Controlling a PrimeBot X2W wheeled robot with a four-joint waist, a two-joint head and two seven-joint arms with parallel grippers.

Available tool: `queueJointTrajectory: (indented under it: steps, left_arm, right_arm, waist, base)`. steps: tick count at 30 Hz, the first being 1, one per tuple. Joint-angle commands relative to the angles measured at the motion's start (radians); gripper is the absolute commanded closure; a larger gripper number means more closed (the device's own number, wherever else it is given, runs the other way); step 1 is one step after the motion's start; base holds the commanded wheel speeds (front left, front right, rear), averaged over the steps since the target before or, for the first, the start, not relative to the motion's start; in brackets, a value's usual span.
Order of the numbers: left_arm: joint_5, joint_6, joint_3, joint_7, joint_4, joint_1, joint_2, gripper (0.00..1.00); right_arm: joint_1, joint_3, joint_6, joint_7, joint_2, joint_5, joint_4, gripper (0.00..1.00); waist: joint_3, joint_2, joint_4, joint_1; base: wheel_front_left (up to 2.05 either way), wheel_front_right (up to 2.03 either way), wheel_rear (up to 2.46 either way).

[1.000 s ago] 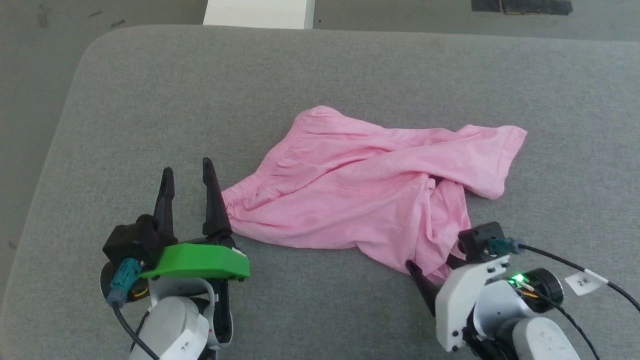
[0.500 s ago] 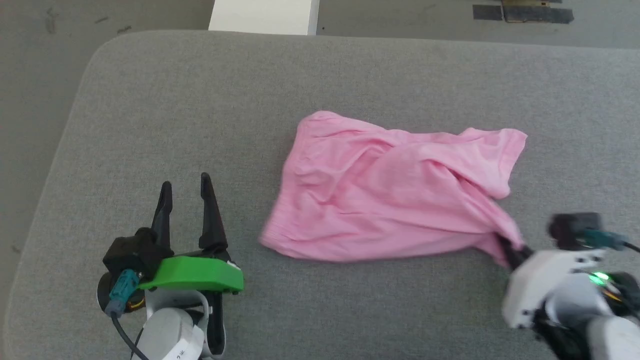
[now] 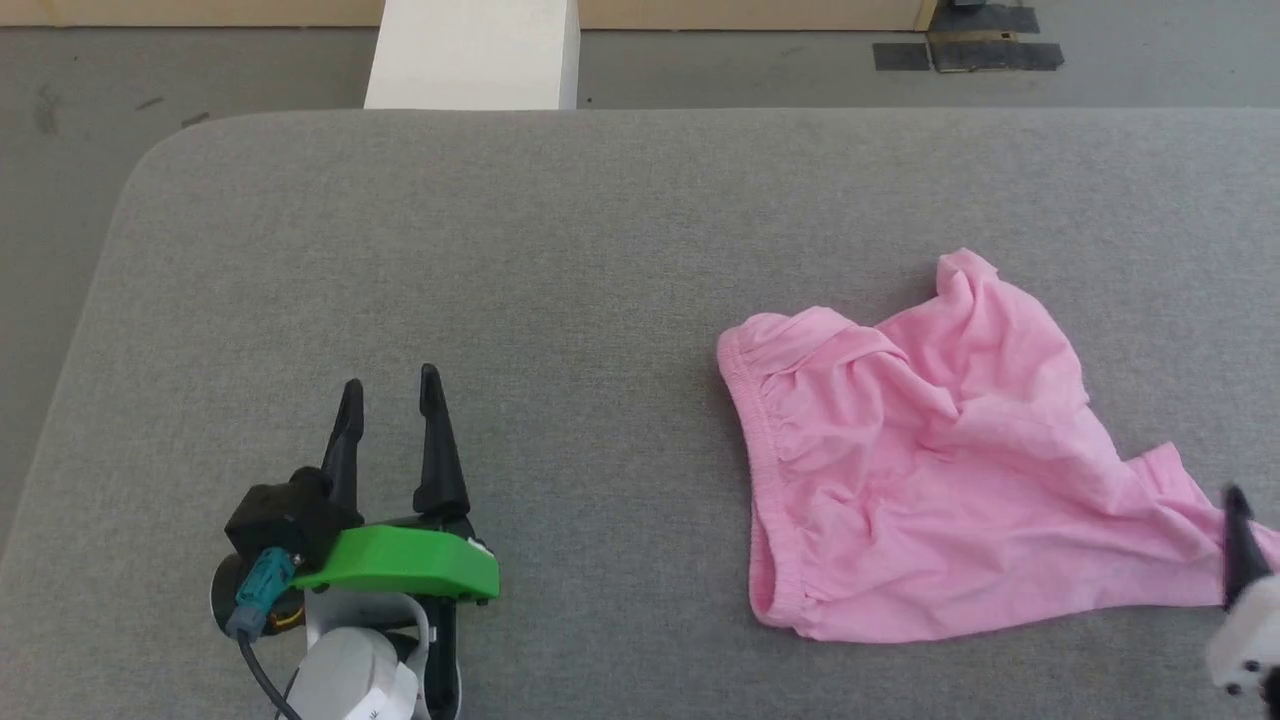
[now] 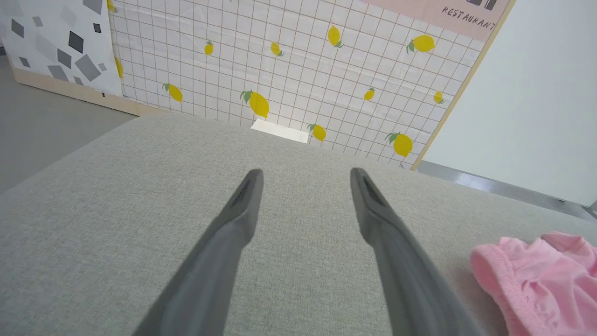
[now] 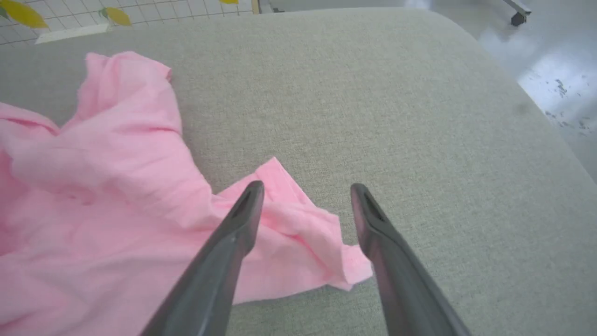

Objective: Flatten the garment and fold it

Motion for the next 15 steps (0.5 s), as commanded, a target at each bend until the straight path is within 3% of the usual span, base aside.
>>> queueJointTrajectory:
  steps: [1, 6, 11, 15]
  left_arm:
    - [0.003, -0.003, 0.001, -0.004, -0.003, 0.000, -0.002, 0.00]
    - [0.005, -0.001, 0.004, -0.004, -0.022, -0.006, -0.002, 0.00]
    - [0.004, 0.001, -0.002, -0.004, -0.038, -0.026, -0.002, 0.00]
    - [-0.006, 0.006, -0.015, -0.004, -0.038, -0.039, -0.002, 0.00]
  right_arm:
    - [-0.017, 0.059, -0.001, -0.055, -0.007, -0.035, -0.029, 0.00]
    - [-0.047, 0.304, -0.001, -0.184, -0.123, -0.081, -0.037, 0.00]
    - [-0.182, 0.546, -0.001, -0.124, -0.301, -0.083, 0.081, 0.00]
    - [-0.314, 0.714, -0.001, -0.045, -0.406, -0.043, 0.176, 0.00]
  waist:
    - [-0.003, -0.0001, -0.004, 0.0000]
    - [0.015, -0.0001, -0.002, 0.0000]
    - [0.051, -0.0001, 0.019, 0.0000]
    - [0.073, -0.0001, 0.043, 0.0000]
  base:
    - [0.00, 0.00, 0.00]
    - [0.00, 0.00, 0.00]
    - [0.00, 0.00, 0.00]
    - [0.00, 0.00, 0.00]
